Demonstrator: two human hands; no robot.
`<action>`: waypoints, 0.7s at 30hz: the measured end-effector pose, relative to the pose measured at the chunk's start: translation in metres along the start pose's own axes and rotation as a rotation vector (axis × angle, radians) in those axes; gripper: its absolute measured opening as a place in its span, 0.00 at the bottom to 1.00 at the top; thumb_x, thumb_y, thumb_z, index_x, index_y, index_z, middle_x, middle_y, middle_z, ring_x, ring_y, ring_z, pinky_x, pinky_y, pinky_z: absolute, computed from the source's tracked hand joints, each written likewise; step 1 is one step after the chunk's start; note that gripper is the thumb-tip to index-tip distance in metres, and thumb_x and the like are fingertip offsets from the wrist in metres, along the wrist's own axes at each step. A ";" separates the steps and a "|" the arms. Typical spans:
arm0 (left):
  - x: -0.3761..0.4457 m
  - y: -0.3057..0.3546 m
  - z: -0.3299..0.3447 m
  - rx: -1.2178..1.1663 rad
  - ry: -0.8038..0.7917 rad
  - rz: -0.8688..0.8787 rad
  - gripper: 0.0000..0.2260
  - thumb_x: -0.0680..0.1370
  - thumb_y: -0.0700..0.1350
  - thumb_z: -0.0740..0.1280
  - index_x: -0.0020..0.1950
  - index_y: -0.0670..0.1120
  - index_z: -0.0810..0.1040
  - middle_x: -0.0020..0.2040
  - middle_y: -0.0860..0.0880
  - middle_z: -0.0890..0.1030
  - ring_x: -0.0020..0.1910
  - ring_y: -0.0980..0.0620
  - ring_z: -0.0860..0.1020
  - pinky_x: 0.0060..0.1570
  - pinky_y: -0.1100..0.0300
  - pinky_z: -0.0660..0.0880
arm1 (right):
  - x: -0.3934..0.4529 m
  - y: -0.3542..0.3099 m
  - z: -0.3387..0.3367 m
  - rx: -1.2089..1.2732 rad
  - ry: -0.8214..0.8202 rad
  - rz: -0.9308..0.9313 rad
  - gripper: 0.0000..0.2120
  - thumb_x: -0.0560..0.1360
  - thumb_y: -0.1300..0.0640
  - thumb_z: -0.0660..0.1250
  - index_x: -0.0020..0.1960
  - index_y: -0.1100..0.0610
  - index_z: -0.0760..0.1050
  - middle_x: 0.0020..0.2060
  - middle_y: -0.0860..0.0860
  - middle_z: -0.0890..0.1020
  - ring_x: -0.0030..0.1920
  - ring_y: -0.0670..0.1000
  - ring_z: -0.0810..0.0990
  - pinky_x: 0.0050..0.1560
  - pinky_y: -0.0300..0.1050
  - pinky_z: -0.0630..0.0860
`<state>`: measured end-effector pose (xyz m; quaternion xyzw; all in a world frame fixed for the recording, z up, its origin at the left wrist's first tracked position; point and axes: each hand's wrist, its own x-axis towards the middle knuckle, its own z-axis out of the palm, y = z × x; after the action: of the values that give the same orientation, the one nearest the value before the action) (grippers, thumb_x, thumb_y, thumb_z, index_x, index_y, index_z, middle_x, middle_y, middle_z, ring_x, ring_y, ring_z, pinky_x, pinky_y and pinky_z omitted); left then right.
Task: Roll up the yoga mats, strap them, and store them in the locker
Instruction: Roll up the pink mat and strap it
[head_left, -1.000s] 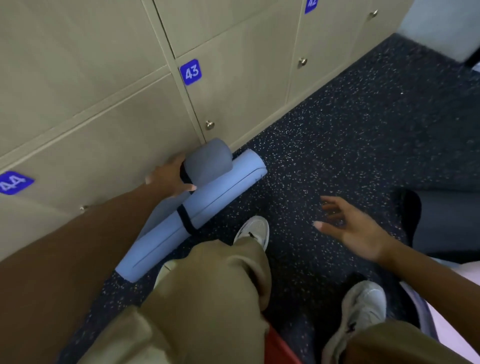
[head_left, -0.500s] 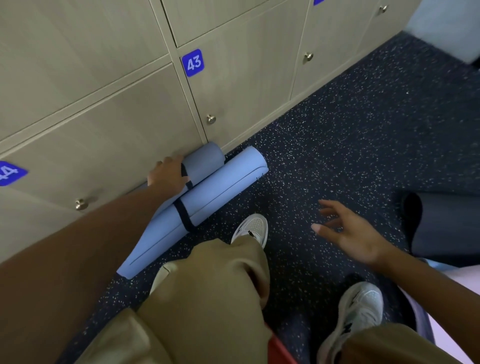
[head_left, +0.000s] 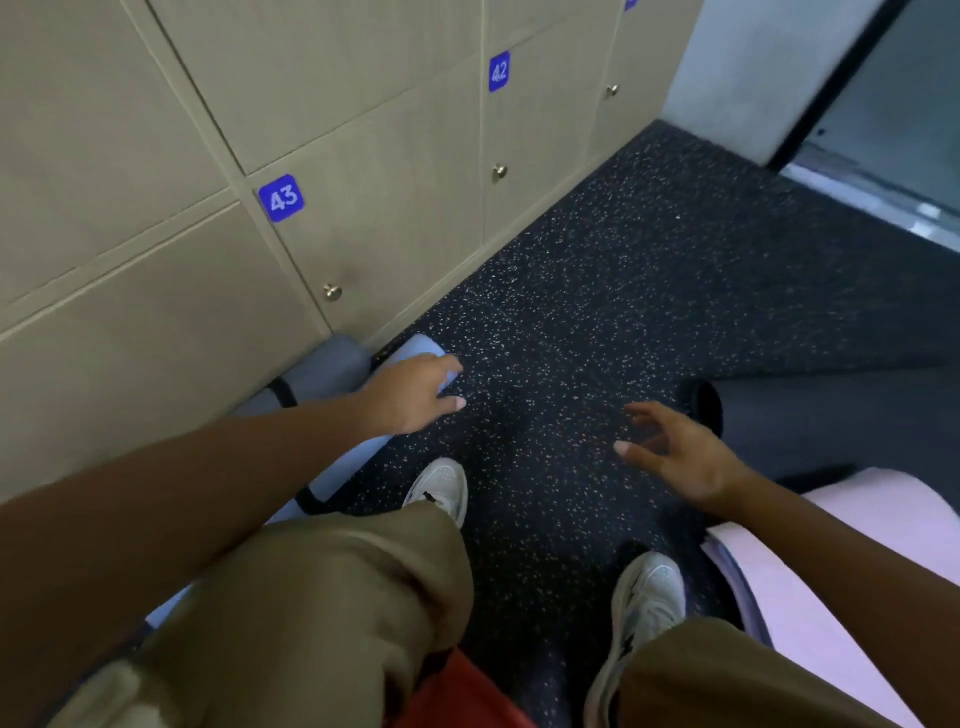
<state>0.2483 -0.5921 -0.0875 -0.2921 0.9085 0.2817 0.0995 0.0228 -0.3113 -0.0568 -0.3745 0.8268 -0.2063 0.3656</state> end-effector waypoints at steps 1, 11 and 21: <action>0.004 0.019 0.003 0.020 -0.042 0.051 0.24 0.81 0.52 0.70 0.74 0.47 0.71 0.66 0.43 0.77 0.62 0.46 0.77 0.61 0.51 0.74 | -0.004 0.012 -0.008 -0.013 0.021 0.020 0.31 0.79 0.47 0.70 0.78 0.53 0.65 0.70 0.55 0.74 0.65 0.55 0.77 0.65 0.51 0.76; 0.048 0.175 0.057 0.174 -0.301 0.374 0.22 0.82 0.55 0.67 0.75 0.52 0.69 0.65 0.49 0.76 0.54 0.54 0.74 0.55 0.55 0.74 | -0.060 0.150 -0.068 -0.194 0.078 0.231 0.28 0.77 0.46 0.73 0.73 0.53 0.71 0.68 0.54 0.77 0.65 0.53 0.77 0.66 0.45 0.72; 0.080 0.221 0.151 0.187 -0.382 0.395 0.18 0.81 0.58 0.68 0.69 0.55 0.74 0.62 0.56 0.78 0.54 0.56 0.77 0.55 0.55 0.76 | -0.025 0.236 -0.024 -0.579 -0.315 0.247 0.34 0.78 0.47 0.71 0.80 0.48 0.61 0.77 0.52 0.66 0.75 0.56 0.62 0.72 0.54 0.67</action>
<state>0.0562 -0.3961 -0.1388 -0.0408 0.9347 0.2603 0.2385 -0.0944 -0.1411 -0.1754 -0.3868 0.8237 0.1430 0.3893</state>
